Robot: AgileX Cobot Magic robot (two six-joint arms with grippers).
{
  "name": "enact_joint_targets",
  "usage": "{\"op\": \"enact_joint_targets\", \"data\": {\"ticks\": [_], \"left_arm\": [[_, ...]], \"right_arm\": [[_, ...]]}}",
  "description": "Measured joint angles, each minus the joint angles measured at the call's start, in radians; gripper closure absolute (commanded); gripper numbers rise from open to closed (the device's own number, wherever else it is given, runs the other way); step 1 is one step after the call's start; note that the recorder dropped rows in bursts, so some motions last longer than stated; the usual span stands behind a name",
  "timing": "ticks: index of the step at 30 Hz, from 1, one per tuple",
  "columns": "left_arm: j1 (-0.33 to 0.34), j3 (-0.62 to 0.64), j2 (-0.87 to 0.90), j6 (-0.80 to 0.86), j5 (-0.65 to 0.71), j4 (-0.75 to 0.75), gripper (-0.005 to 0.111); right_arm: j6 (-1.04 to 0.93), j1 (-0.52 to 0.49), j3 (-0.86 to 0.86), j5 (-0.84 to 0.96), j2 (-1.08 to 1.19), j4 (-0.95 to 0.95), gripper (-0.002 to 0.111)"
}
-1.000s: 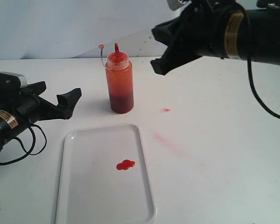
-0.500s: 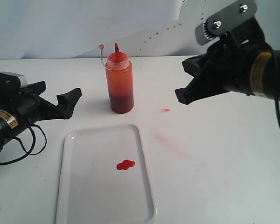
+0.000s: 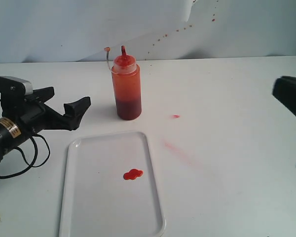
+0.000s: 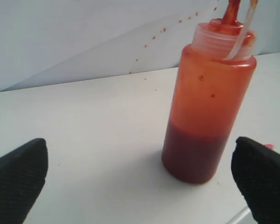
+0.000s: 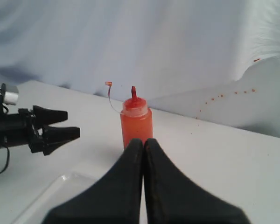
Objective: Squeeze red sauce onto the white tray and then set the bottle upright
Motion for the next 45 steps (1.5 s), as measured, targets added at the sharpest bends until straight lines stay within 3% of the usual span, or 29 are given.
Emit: {"op": "enact_joint_targets", "data": {"ticks": [5,12,20,25,26,28,31,32,38,45], "left_arm": [[0.000,0.005,-0.039,0.000,0.012,0.030,0.003],[0.000,0.048,-0.173,-0.007,0.039,0.038,0.003],[0.000,0.107,-0.348,-0.082,0.046,0.090,0.003],[0.000,0.124,-0.486,-0.237,0.046,0.245,0.003],[0.000,0.124,-0.524,-0.297,0.046,0.289,0.006],[0.000,0.124,-0.580,-0.379,0.046,0.358,0.025],[0.000,0.124,-0.659,-0.468,0.046,0.470,0.101],[0.000,0.124,-0.682,-0.499,0.046,0.507,0.106],[0.000,0.124,-0.813,-0.653,0.046,0.648,0.107],[0.000,0.198,-0.953,-0.755,0.059,0.609,0.107]], "right_arm": [[0.000,0.000,0.126,0.016,-0.251,0.021,0.108],[0.000,0.000,0.203,0.173,-0.483,0.066,0.108],[0.005,0.000,0.203,0.180,-0.538,0.196,0.108],[0.005,0.000,0.203,0.182,-0.538,0.211,0.108],[0.005,0.000,0.203,0.184,-0.538,0.211,0.108],[0.005,0.000,0.203,0.184,-0.538,0.211,0.108],[0.007,0.000,0.203,0.186,-0.538,0.211,0.108],[0.007,0.000,0.203,0.186,-0.538,0.211,0.108],[0.007,0.000,0.203,0.186,-0.538,0.211,0.108],[0.007,0.000,0.203,0.186,-0.538,0.211,0.108]]}}
